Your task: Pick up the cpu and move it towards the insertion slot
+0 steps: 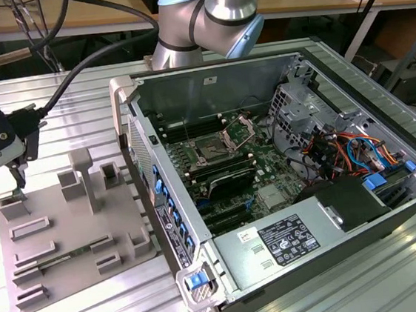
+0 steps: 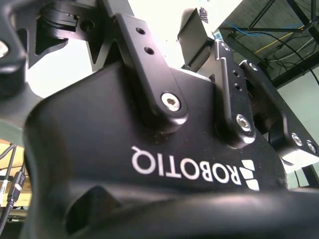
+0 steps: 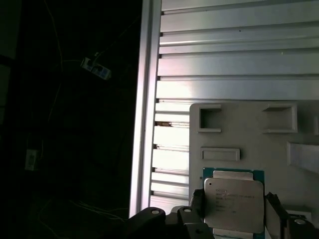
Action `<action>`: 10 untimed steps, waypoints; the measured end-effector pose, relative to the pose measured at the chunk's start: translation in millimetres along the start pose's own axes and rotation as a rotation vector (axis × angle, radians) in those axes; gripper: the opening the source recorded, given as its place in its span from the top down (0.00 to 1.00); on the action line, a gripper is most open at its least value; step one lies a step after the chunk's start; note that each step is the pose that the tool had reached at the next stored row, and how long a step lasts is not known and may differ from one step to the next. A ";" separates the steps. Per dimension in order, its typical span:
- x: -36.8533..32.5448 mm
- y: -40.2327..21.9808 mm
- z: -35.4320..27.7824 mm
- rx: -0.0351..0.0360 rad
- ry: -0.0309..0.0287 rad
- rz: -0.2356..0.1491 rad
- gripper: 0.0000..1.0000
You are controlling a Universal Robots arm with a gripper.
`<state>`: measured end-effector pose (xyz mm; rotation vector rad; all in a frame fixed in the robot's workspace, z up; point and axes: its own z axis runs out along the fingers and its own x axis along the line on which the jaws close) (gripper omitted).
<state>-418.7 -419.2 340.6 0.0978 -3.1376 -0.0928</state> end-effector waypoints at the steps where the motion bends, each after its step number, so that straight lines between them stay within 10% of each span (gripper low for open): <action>1: 0.0 0.0 -0.4 0.0000 0.0000 0.000 0.45; 10: 0.0 0.3 -5.8 -0.0002 0.0000 0.000 0.45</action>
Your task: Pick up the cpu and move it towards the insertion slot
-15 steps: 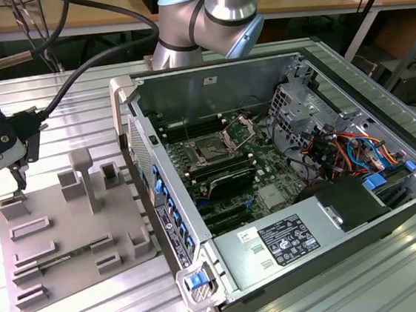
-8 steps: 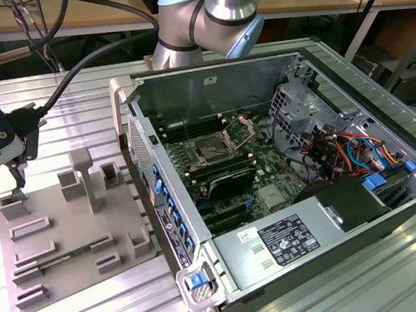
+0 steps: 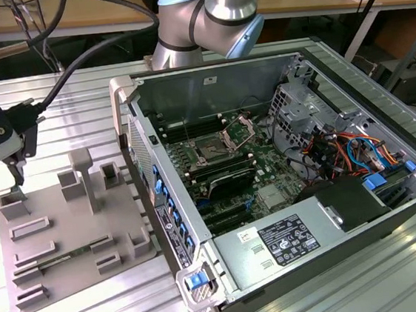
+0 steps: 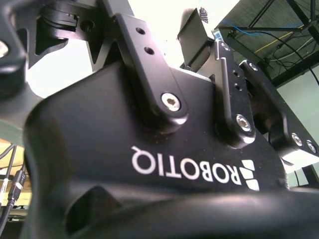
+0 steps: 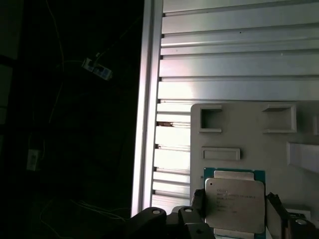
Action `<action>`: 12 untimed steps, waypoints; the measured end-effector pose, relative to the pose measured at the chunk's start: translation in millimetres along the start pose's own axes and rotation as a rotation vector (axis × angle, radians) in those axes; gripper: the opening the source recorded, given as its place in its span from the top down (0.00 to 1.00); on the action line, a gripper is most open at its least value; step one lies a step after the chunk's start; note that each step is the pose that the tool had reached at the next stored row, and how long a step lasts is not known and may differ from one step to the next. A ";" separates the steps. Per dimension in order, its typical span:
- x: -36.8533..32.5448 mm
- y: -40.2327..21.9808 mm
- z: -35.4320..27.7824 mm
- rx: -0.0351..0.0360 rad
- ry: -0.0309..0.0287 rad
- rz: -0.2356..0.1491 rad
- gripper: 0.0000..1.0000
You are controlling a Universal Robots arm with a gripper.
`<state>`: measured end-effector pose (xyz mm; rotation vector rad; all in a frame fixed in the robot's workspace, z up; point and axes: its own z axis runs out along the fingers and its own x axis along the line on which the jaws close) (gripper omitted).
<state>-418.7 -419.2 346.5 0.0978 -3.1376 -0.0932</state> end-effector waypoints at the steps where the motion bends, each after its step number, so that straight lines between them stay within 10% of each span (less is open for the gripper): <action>1: 0.0 0.0 -0.4 0.0000 0.0000 0.000 0.45; 12: 0.0 0.4 -5.8 0.0000 0.0000 0.000 0.45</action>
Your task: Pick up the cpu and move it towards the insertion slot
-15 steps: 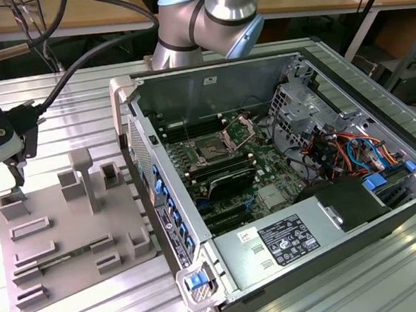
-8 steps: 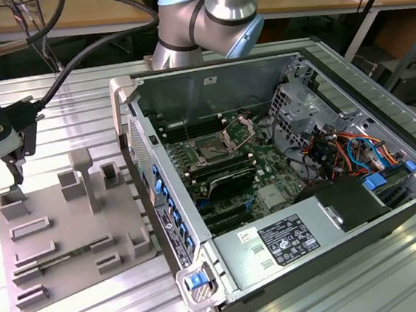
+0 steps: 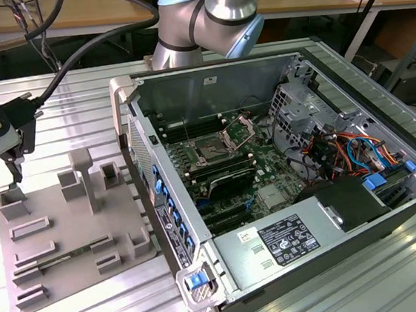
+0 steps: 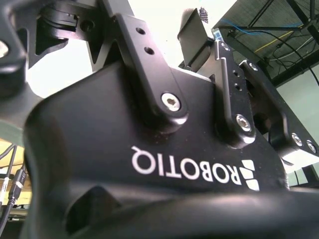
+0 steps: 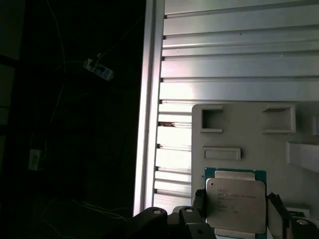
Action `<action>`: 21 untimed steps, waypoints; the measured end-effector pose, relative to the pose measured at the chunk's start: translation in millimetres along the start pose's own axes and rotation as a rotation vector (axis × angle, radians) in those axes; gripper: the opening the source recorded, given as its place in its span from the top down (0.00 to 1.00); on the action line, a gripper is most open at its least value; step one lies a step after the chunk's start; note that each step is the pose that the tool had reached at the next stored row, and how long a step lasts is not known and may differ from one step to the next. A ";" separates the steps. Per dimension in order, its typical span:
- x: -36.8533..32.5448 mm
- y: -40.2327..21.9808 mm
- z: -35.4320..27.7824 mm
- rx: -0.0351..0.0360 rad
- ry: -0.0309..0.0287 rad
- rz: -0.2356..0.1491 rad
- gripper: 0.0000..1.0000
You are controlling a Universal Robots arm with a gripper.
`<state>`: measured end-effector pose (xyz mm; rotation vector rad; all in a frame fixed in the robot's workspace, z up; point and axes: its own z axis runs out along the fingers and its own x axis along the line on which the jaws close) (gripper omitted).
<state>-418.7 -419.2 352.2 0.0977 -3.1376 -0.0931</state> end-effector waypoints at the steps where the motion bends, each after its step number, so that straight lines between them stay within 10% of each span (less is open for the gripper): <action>1: 0.0 0.0 -0.4 0.0000 0.0000 0.000 0.45; 21: 0.0 0.4 -7.5 -0.0001 -0.0001 0.000 0.45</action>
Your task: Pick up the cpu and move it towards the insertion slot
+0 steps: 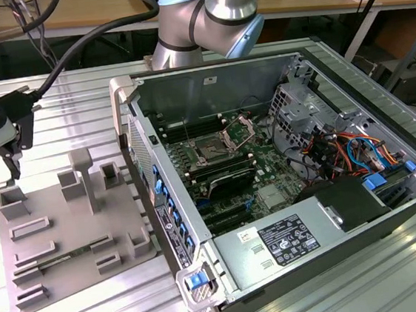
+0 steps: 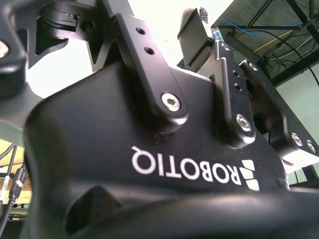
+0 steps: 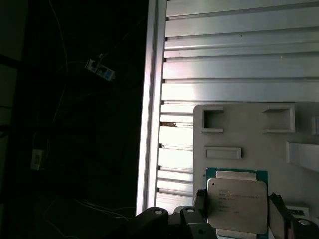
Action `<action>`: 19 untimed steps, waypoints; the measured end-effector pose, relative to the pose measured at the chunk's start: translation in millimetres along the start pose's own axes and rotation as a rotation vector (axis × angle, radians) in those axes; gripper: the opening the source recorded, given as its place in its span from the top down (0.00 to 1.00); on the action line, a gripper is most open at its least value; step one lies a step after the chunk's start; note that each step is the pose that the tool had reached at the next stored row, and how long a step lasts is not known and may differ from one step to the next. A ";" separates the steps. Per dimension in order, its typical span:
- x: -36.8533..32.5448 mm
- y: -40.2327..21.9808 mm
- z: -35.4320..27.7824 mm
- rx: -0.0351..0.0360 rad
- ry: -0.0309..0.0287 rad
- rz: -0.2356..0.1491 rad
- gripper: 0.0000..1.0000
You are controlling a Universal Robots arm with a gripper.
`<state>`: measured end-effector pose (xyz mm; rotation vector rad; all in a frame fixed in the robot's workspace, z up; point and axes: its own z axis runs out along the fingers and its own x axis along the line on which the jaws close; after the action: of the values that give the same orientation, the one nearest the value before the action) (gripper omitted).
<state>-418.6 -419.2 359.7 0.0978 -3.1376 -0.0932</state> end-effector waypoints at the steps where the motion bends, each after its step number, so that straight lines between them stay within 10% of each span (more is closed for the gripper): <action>1: 0.0 0.1 -0.6 0.0000 0.0000 0.000 0.45; 19: 0.0 0.6 -9.4 0.0000 0.0000 0.000 0.45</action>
<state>-418.6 -419.2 369.1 0.0978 -3.1377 -0.0932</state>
